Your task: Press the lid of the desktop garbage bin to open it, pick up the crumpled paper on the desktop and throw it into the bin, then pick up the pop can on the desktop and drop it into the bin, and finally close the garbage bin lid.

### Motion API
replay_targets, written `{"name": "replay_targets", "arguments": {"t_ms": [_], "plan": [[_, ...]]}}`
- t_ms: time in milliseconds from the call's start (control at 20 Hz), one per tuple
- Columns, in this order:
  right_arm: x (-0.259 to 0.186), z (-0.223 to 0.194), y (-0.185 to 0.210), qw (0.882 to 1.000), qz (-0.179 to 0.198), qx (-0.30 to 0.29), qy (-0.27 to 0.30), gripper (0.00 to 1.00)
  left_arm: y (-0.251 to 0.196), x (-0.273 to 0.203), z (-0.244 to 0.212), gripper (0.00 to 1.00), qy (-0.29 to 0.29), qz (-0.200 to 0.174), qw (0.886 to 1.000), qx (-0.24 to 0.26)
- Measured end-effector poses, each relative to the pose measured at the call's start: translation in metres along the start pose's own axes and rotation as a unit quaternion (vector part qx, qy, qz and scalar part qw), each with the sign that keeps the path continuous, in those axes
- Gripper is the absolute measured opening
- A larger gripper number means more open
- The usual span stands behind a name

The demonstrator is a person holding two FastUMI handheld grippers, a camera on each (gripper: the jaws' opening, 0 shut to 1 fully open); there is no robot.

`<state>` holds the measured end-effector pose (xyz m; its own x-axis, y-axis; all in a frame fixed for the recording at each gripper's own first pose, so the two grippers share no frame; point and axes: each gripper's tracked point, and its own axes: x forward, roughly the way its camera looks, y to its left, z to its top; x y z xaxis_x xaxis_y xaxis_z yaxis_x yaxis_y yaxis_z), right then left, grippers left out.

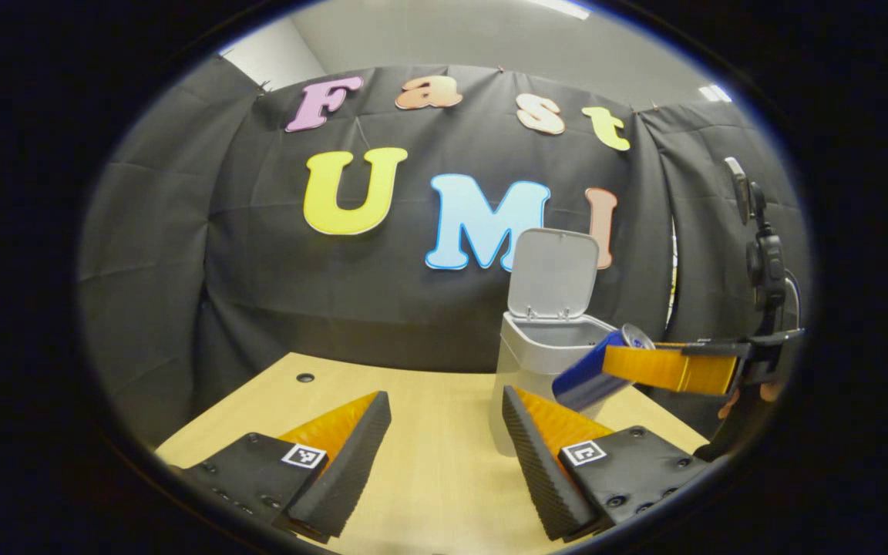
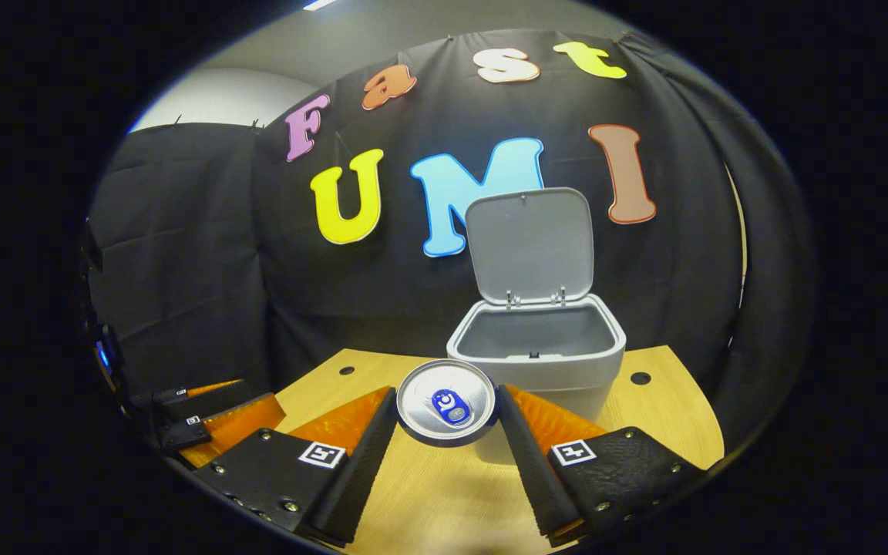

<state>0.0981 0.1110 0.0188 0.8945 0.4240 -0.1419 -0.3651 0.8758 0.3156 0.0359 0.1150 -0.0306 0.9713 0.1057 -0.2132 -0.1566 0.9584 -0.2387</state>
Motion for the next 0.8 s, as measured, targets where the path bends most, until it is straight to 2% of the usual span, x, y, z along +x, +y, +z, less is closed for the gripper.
{"name": "replay_targets", "arguments": {"t_ms": [350,550,800], "plan": [[0.013,0.055,-0.015,0.994,-0.034,-0.057,-0.088,0.82,0.002,-0.003,0.000,0.96,0.001,0.005,1.000,-0.008],[0.038,0.058,-0.023,0.991,-0.049,-0.082,-0.089,0.82,0.002,-0.008,0.003,0.95,-0.005,0.005,1.000,-0.007],[0.069,0.047,-0.035,0.991,-0.067,-0.098,-0.065,0.82,0.003,-0.014,0.006,0.96,-0.005,0.001,1.000,-0.003]]}}
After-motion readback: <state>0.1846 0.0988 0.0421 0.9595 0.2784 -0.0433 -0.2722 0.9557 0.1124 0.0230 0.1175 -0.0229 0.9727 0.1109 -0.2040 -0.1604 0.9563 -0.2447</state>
